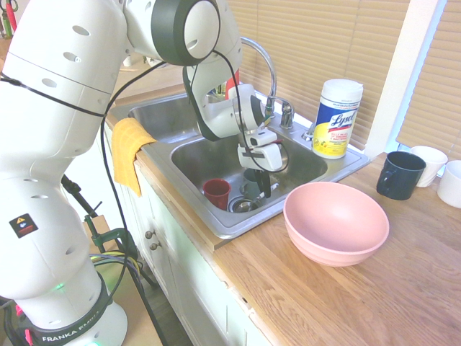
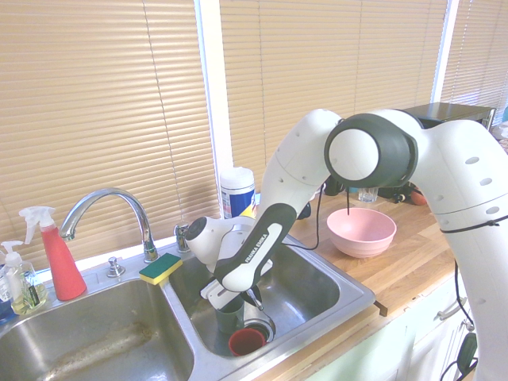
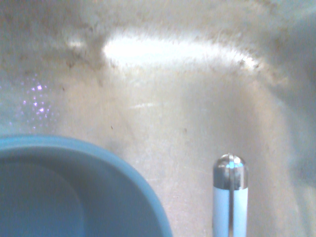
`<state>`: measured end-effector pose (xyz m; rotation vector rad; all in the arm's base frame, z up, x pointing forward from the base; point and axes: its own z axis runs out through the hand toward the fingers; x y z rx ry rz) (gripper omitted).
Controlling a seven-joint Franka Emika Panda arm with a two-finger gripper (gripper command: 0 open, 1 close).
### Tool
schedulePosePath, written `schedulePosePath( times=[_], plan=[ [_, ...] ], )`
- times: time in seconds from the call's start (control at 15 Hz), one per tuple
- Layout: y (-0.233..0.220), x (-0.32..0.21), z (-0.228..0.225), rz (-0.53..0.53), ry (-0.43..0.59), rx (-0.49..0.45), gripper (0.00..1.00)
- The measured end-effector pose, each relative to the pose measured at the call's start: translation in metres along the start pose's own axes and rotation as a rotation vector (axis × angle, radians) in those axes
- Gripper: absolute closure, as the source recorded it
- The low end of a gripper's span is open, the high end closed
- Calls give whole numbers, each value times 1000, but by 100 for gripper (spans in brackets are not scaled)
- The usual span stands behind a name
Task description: Put the spoon into the sink
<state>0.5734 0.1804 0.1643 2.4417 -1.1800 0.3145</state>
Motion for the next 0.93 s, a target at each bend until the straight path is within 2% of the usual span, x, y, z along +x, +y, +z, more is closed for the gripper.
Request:
schedulePosePath(
  times=[0.73,0.93],
  plan=[
    [-1,15,23,-2,-31,-28,0],
    [-1,18,19,-6,-34,-2,0]
  ],
)
